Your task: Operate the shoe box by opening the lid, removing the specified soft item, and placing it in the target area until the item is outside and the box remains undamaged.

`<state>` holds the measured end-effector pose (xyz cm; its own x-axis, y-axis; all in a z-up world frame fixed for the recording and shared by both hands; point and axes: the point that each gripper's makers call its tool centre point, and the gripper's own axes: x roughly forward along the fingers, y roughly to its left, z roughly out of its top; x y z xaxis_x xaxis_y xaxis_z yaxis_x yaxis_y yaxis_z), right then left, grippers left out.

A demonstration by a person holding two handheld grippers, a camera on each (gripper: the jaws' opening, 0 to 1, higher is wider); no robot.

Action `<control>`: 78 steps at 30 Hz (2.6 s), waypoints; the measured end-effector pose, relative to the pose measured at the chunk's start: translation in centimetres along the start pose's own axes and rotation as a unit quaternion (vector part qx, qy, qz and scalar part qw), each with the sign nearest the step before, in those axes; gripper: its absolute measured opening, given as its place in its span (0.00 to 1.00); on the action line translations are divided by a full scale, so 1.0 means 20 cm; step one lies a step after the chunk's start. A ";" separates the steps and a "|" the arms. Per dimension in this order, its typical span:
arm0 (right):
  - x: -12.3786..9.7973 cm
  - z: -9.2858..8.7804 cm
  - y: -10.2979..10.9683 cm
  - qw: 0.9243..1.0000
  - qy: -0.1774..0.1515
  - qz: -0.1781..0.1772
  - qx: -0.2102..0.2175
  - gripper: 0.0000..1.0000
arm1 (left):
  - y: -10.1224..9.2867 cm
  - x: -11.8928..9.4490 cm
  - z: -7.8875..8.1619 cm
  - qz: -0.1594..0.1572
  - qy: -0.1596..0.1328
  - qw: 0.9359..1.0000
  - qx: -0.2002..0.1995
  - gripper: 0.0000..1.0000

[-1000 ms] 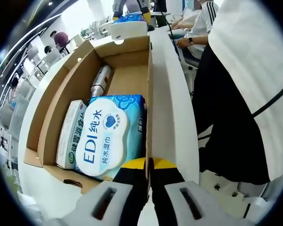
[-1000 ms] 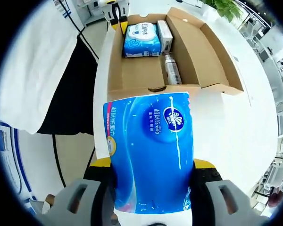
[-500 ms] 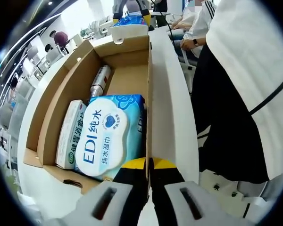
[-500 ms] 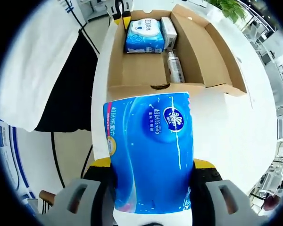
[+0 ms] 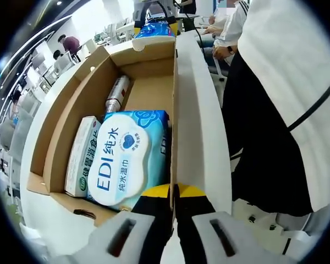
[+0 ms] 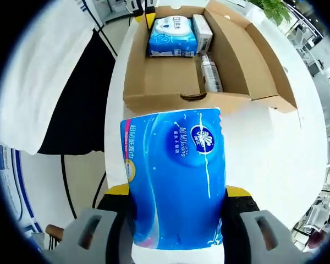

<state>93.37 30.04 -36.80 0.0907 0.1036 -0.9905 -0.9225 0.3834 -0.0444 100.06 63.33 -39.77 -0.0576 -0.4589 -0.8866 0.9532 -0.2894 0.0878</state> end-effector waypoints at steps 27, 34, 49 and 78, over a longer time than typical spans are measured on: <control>0.19 0.01 -0.02 1.000 -0.003 0.009 0.012 0.62 | 0.01 0.00 -0.01 0.003 0.003 1.000 -0.010 0.02; 0.22 0.00 -0.05 1.000 -0.001 0.013 0.013 0.63 | 0.01 0.00 -0.01 0.000 0.004 1.000 -0.012 0.02; 0.26 -0.04 -0.04 0.999 0.009 0.049 0.022 0.64 | 0.01 0.01 -0.01 0.001 0.007 1.000 -0.019 0.02; 0.02 0.13 -0.04 0.984 -0.123 -0.069 0.109 0.87 | 0.01 0.01 -0.01 -0.001 0.006 1.000 -0.013 0.02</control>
<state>95.14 32.14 -36.85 0.3230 0.2457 -0.9139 -0.7949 0.5945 -0.1211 100.21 63.37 -39.93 -0.0558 -0.4487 -0.8920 0.9603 -0.2688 0.0751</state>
